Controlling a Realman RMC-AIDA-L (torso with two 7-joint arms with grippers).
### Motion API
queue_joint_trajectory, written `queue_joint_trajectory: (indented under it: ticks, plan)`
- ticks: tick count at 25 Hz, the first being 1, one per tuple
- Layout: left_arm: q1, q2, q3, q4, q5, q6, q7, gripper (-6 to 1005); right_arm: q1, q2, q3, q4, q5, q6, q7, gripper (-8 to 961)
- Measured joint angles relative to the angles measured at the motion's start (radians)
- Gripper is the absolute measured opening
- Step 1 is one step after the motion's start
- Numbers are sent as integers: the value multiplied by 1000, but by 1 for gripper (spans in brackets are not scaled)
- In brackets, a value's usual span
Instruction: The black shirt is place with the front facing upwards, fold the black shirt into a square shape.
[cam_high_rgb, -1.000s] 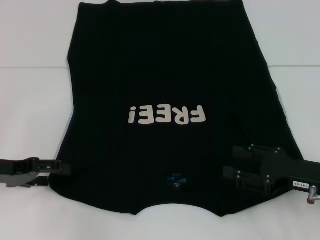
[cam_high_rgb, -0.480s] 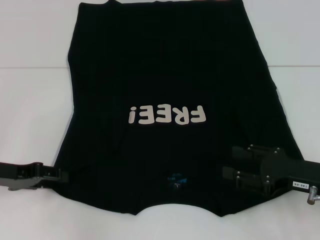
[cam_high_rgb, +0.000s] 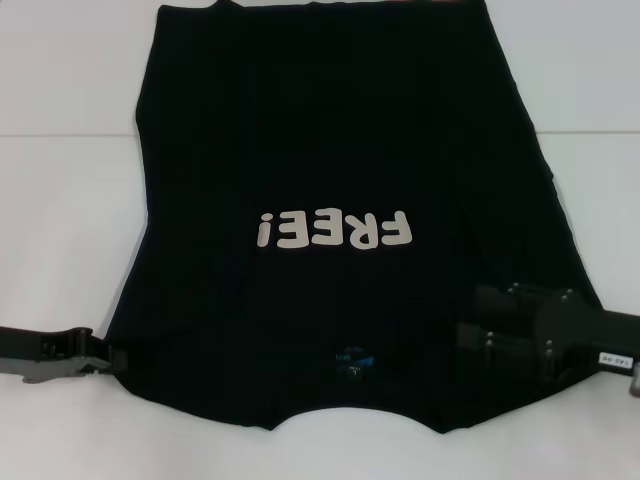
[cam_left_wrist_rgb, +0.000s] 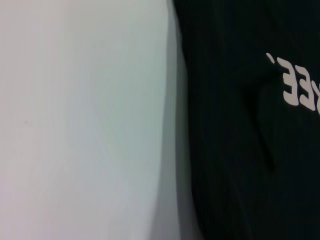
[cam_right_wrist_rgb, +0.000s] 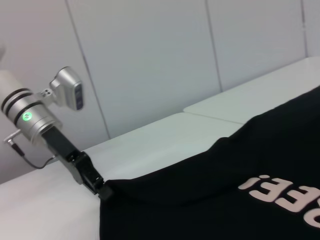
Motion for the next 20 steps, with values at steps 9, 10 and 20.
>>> queue_joint_trajectory:
  ticks: [9,10,20]
  plan:
    - [-8,3,-4,0,-6,7,1,33,33,-108,-1,-156,-86,5,605,676]
    - [-10,4,-4,-1,-6,7,1,33,43,-131,-2,-169,-106,-2,684,676]
    - [-19,9,-4,0,-8,21,1,33,156,-239,5,-202,-543,-72,1199,675]
